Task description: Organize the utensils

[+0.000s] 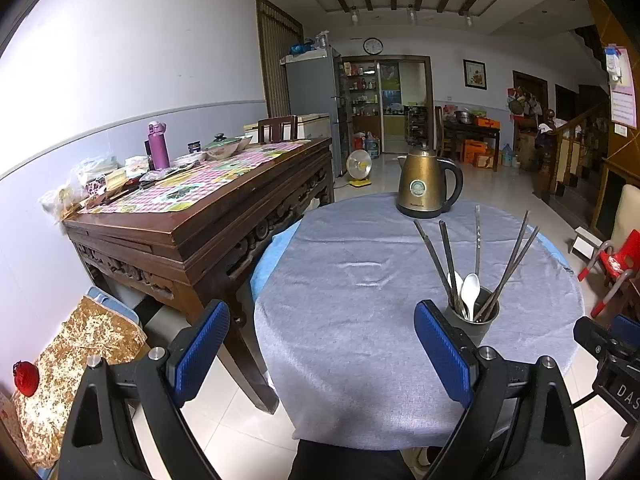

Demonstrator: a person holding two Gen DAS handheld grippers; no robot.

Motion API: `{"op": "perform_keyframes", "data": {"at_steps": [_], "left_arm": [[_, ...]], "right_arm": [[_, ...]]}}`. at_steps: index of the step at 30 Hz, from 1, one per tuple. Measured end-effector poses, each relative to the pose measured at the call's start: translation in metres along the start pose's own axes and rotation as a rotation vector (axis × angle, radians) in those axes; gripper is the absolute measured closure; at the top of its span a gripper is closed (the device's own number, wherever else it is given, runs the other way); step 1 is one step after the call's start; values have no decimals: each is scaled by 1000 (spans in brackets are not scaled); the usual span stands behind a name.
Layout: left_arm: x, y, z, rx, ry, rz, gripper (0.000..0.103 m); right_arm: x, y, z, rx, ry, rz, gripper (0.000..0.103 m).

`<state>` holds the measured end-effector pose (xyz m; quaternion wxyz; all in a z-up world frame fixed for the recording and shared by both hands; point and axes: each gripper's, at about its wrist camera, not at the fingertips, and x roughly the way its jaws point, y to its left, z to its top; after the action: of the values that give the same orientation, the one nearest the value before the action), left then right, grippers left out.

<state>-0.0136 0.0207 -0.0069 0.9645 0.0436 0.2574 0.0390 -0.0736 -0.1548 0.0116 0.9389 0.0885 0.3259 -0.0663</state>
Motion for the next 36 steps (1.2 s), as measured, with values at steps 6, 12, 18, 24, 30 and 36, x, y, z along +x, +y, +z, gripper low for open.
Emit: {"op": "perform_keyframes", "data": {"at_steps": [6, 12, 18, 24, 30, 36], "left_arm": [[-1, 1, 0, -4, -2, 7, 9], [-2, 2, -1, -6, -4, 11, 9], [-2, 2, -1, -6, -2, 7, 9], [-3, 1, -2, -4, -11, 13, 9], [-1, 2, -3, -10, -1, 13, 9], [1, 4, -3, -4, -1, 10, 9]], "right_arm": [[2, 2, -1, -3, 11, -6, 32], [1, 3, -2, -6, -2, -19, 30], [2, 3, -3, -8, 0, -20, 29], [2, 3, -4, -7, 2, -19, 29], [2, 3, -4, -7, 4, -14, 29], [3, 4, -5, -7, 7, -13, 29]]}}
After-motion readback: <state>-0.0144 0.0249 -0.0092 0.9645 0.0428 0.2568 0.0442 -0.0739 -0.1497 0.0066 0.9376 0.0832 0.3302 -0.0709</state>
